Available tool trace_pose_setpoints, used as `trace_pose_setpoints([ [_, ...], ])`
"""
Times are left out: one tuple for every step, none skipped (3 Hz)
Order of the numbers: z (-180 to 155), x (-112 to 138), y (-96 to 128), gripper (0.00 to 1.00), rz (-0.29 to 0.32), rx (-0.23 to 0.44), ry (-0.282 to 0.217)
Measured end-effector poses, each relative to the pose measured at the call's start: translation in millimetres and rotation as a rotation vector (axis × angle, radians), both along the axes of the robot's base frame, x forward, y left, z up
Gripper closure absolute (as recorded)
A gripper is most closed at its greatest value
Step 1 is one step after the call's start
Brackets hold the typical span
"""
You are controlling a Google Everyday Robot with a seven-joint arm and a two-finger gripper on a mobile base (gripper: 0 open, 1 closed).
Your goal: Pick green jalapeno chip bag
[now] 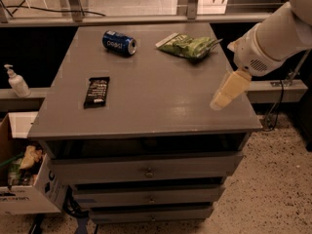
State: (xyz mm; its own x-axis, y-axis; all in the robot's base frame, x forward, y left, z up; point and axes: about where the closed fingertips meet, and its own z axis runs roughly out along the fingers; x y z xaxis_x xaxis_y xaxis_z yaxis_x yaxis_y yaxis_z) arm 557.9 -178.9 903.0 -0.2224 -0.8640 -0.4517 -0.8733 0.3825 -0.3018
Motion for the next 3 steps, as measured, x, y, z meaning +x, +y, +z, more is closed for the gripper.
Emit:
trace_pose_setpoints([
  [8, 51, 1, 0.0, -0.074, 0.109, -0.09],
  [17, 88, 2, 0.0, -0.161, 0.257, -0.111],
  [18, 92, 3, 0.0, -0.169, 0.274, -0.112],
])
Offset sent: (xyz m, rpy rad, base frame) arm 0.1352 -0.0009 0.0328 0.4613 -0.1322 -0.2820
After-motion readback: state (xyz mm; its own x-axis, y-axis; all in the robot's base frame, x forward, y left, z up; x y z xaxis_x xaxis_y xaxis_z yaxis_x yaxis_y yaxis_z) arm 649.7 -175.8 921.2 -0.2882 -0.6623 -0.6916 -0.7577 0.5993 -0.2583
